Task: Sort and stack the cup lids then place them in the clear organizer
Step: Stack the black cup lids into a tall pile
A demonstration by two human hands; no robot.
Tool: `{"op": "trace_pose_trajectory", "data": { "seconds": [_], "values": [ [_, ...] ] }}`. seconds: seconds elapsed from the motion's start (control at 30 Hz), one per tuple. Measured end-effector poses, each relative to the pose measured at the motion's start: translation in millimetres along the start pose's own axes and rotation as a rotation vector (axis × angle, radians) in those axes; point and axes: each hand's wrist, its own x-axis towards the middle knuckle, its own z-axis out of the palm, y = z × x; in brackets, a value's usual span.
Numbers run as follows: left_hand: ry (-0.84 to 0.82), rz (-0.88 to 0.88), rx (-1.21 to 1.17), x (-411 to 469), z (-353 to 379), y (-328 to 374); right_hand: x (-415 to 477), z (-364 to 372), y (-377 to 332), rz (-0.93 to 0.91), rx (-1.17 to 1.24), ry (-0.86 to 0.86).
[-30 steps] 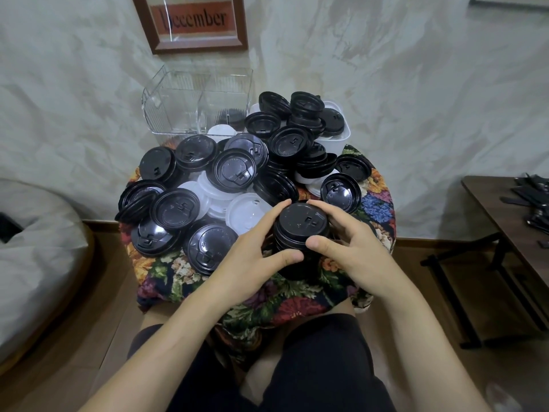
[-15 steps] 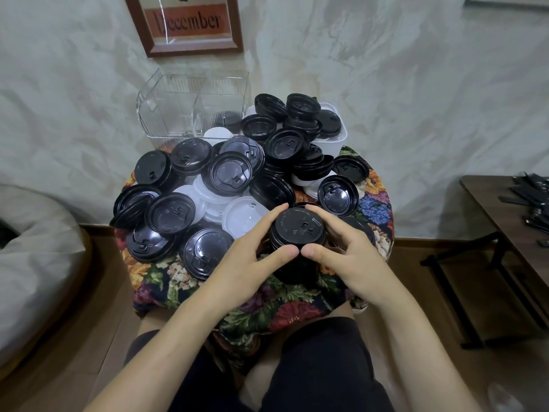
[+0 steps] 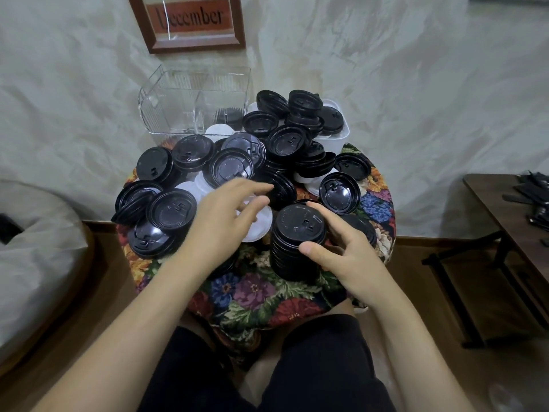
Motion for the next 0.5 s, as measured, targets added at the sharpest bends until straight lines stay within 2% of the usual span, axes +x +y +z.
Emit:
{"op": "trace_pose_trajectory", "data": {
  "seconds": [0.1, 0.23, 0.37, 0.5],
  "values": [
    [-0.108, 0.122, 0.357, 26.3, -1.8, 4.6, -0.1, 0.1, 0.0, 0.004, 0.003, -0.002],
    [-0.357, 0.074, 0.666, 47.7, 3.1, 12.8, 0.1, -0.7, 1.2, 0.019, 0.006, -0.002],
    [-0.354, 0.043, 0.723, 50.3, 3.6, 13.2, 0.0, -1.3, 2.5, 0.015, -0.011, -0.004],
    [-0.273, 0.038, 0.552, 47.5, 1.9, 12.9, -0.4, -1.0, 2.3, 0.01, -0.004, -0.005]
  ]
}}
